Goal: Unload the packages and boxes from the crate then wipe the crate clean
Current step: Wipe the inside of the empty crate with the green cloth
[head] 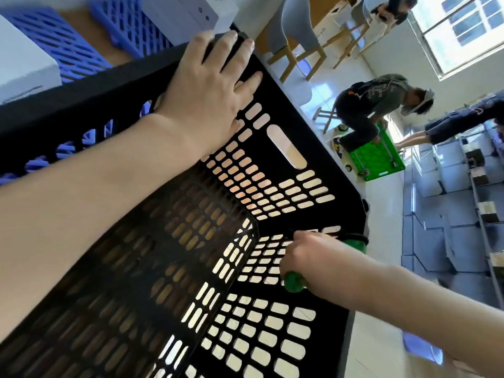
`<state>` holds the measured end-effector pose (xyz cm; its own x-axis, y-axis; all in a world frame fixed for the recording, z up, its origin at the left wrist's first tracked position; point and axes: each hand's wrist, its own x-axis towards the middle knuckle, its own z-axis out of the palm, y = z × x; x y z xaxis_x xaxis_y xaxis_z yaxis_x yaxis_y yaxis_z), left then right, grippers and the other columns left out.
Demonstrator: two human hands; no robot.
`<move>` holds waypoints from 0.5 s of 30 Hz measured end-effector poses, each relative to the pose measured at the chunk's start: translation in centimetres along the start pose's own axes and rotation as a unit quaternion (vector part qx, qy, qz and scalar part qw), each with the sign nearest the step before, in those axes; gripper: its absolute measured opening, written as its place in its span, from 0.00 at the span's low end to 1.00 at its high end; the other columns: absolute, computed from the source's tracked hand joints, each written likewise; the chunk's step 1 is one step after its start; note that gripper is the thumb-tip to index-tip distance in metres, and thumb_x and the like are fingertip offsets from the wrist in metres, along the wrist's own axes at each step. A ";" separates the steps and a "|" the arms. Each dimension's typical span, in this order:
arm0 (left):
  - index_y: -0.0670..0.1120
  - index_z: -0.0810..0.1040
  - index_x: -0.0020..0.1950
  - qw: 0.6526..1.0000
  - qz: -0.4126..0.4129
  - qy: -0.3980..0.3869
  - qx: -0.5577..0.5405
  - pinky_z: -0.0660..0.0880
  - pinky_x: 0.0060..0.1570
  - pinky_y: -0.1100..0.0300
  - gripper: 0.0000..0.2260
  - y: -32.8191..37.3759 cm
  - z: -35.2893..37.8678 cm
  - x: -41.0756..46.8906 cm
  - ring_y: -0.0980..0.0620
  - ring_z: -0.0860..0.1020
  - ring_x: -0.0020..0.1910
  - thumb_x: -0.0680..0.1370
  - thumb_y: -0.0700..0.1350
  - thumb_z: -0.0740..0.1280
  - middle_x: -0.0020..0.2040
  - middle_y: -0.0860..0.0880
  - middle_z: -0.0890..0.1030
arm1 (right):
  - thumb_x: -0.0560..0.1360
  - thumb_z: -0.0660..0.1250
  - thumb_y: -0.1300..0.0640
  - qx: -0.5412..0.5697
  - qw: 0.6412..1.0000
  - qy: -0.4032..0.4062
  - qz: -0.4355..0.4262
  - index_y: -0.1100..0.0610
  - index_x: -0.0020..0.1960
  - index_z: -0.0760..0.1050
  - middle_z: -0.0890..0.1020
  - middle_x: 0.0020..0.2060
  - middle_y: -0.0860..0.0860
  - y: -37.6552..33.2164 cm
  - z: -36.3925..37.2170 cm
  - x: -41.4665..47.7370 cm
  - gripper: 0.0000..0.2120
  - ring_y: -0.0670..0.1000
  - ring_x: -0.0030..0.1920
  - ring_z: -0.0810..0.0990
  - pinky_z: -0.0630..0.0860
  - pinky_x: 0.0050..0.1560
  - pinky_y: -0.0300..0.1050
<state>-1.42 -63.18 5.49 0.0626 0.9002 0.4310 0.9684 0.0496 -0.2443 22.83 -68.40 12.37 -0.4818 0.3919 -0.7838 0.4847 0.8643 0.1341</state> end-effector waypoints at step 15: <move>0.47 0.72 0.71 0.959 -0.006 -0.010 -0.282 0.73 0.63 0.42 0.22 -5.1 -7.4 -5.5 0.43 0.67 0.72 0.77 0.45 0.68 0.77 0.46 0.62 | 0.72 0.70 0.55 0.227 0.949 0.142 -0.168 0.46 0.58 0.79 0.78 0.54 0.43 -2.3 -2.8 2.0 0.15 0.41 0.53 0.75 0.67 0.58 0.29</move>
<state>-4.95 -71.63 10.84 0.0509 0.9098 0.4119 0.9462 -0.1759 0.2717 18.72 -68.73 12.16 -0.8109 0.2419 -0.5328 0.5016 0.7562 -0.4201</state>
